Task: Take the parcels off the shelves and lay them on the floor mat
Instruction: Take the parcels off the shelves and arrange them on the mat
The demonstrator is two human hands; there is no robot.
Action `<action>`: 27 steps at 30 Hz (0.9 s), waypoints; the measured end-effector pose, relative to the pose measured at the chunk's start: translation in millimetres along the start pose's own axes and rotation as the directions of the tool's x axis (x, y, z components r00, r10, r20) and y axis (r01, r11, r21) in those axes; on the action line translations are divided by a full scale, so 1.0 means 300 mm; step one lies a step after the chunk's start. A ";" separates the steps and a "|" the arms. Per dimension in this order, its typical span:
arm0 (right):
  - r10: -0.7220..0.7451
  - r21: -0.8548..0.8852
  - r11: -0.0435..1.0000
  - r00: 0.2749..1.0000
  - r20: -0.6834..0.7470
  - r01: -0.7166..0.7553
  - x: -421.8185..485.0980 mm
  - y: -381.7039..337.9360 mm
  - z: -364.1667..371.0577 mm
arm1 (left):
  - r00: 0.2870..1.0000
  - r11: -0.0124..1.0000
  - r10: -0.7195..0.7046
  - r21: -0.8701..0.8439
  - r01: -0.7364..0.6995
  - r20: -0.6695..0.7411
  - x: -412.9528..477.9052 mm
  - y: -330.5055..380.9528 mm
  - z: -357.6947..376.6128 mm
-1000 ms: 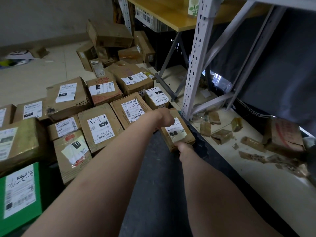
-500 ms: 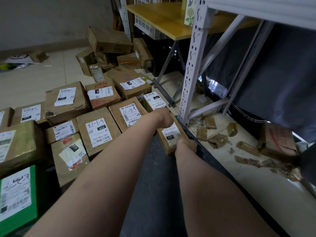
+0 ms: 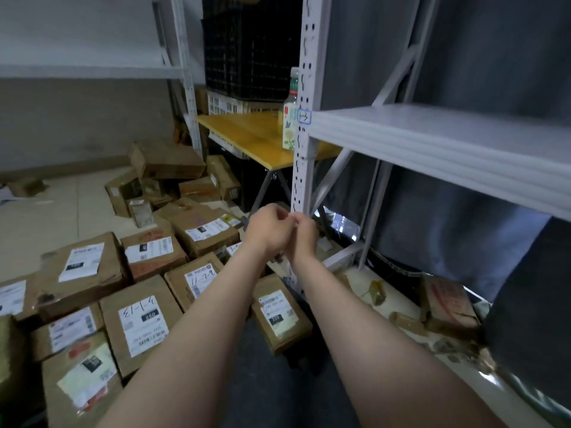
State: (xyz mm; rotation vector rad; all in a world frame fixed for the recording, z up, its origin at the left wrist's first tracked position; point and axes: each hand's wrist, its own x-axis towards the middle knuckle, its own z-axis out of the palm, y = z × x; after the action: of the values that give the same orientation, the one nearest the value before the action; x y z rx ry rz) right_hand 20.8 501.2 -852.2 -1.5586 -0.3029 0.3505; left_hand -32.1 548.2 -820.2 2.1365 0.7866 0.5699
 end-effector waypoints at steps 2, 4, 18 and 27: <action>-0.169 -0.142 0.975 0.985 0.021 0.171 0.015 -0.111 -0.019 | 0.996 0.982 0.035 -0.184 -0.049 -0.079 -0.007 0.043 -0.039; -0.204 -0.094 0.972 0.973 0.104 0.214 0.018 -0.234 -0.048 | 0.988 0.932 0.080 -0.340 -0.122 -0.134 -0.027 0.106 -0.057; -0.684 -0.805 0.507 0.712 -0.157 0.309 -0.045 -0.918 -0.920 | 0.719 0.687 0.692 -0.362 -0.631 0.059 -0.124 1.052 0.141; -0.798 -0.980 0.189 0.572 -0.190 -0.062 -0.245 -1.085 -1.425 | 0.530 0.508 0.841 -0.500 -0.701 0.111 -0.332 1.464 0.382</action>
State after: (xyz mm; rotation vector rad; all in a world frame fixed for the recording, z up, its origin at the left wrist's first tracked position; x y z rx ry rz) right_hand 135.0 86.5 -521.8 -2.5390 -0.3278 -1.2014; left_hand 119.7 196.8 -556.5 2.0138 -0.5673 0.7005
